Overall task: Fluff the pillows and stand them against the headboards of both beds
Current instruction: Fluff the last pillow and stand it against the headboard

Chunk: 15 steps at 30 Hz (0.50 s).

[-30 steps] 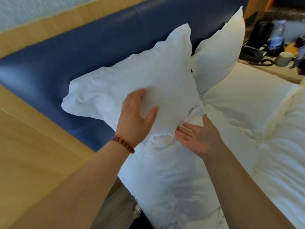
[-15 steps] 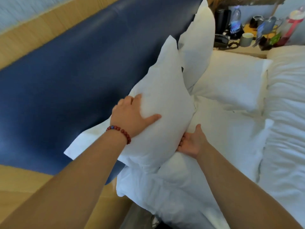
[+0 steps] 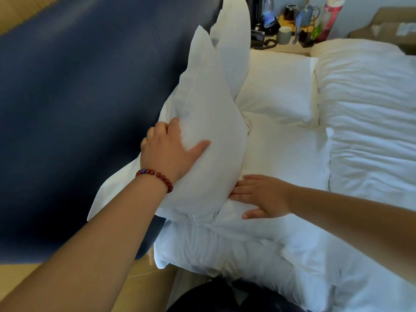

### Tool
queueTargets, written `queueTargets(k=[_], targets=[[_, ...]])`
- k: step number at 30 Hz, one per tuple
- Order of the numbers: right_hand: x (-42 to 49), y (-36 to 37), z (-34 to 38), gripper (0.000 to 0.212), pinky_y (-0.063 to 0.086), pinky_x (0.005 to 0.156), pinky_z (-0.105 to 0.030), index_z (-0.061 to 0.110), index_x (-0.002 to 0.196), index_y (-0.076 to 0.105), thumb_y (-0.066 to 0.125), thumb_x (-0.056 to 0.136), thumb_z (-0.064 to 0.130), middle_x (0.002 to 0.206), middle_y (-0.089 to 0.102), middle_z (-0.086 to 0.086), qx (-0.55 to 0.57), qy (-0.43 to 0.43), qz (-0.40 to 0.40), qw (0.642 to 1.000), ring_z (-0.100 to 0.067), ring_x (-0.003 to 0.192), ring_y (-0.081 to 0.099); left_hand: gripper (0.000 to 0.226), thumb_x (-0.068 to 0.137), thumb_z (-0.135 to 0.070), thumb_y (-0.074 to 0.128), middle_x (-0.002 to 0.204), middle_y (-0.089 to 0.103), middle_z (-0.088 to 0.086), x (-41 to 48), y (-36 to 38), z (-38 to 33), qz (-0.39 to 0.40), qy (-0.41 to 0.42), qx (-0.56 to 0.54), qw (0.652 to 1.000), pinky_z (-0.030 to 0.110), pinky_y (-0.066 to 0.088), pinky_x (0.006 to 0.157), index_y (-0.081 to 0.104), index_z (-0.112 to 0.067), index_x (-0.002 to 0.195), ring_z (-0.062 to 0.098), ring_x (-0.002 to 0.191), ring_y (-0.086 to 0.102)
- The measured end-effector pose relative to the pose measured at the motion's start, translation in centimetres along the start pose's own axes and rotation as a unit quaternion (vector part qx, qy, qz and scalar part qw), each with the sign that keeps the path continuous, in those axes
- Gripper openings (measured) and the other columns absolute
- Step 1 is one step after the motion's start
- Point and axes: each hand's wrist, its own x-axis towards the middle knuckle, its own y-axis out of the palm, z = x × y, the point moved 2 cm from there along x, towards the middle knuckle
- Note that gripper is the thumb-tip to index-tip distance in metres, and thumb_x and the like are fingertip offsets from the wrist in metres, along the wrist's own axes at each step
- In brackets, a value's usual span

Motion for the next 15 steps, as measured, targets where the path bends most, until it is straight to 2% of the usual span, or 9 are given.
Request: queueTargets(k=[3,8,11,15], targets=[[2.6,0.7,-0.7,0.078,-0.002,0.121,-0.038,0.019,0.153,0.027,0.021,0.093,0.069,0.158,0.03,-0.001,-0.045,-0.043,0.018,0.998,-0.022,0.148,0.016,0.1,0.069,-0.088,0.031,0.127,0.05,0.013,-0.2,0.7,0.0,-0.01,0.003,0.002,1.0,0.046,0.038,0.096,0.039,-0.018,0.139,0.033,0.116,0.046],[6.7,3.5,-0.3,0.073,-0.011,0.117,-0.037,0.026,0.154,0.018,0.023,0.095,0.067,0.16,0.022,0.0,-0.045,0.01,0.075,0.996,-0.019,0.149,0.008,0.1,0.069,-0.087,0.034,0.127,0.05,0.01,-1.5,2.7,0.1,0.009,0.005,0.01,1.0,0.047,0.037,0.097,0.035,-0.019,0.143,0.031,0.117,0.045],[5.2,3.6,-1.0,0.075,-0.011,0.118,-0.036,0.024,0.155,0.015,0.022,0.095,0.067,0.162,0.018,0.0,-0.013,-0.006,0.051,0.999,-0.019,0.15,0.005,0.1,0.07,-0.086,0.036,0.128,0.048,0.008,-1.8,3.0,0.5,0.02,-0.006,-0.013,1.0,0.046,0.036,0.1,0.033,-0.02,0.145,0.03,0.119,0.044],[0.1,3.0,-3.3,0.082,-0.004,0.121,-0.035,0.023,0.156,0.001,0.009,0.091,0.072,0.163,0.002,0.001,0.015,-0.033,0.026,0.999,-0.013,0.15,-0.004,0.1,0.069,-0.087,0.035,0.127,0.048,0.009,-1.2,2.5,-0.3,0.017,-0.014,0.009,1.0,0.048,0.037,0.098,0.038,-0.018,0.142,0.032,0.116,0.045]])
